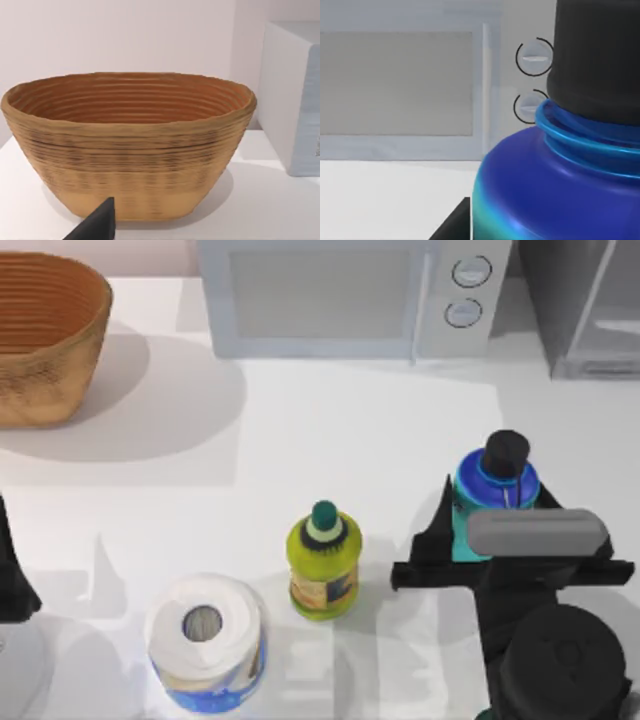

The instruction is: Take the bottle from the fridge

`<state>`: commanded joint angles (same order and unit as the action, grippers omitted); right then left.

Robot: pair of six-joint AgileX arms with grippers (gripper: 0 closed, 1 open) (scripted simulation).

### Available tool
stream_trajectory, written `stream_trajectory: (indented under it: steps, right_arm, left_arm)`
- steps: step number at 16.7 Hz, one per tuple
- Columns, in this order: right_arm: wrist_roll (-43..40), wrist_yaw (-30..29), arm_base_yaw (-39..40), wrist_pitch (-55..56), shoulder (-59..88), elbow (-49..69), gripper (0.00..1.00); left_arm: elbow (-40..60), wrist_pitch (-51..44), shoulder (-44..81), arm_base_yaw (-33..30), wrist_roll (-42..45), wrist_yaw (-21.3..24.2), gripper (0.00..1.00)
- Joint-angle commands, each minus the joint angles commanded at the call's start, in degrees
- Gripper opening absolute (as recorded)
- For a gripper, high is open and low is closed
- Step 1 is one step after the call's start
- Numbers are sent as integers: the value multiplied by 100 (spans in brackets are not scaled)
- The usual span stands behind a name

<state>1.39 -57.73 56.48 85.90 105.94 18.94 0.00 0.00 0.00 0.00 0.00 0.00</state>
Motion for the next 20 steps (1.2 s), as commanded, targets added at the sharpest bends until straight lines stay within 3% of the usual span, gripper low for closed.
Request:
stream_trajectory:
  steps: [6, 12, 19, 20]
  right_arm:
    - [-5, 124, -212, 89, 124, 173, 0]
    - [-23, 750, -976, 494, 1150, 768, 0]
    - [-39, 972, -994, 668, 1470, 848, 0]
    - [-39, 972, -994, 668, 1470, 848, 8]
  left_arm:
    - [0, 0, 0, 0, 0, 0, 100]
    - [0, 0, 0, 0, 0, 0, 100]
    - [0, 0, 0, 0, 0, 0, 100]
    - [0, 0, 0, 0, 0, 0, 100]
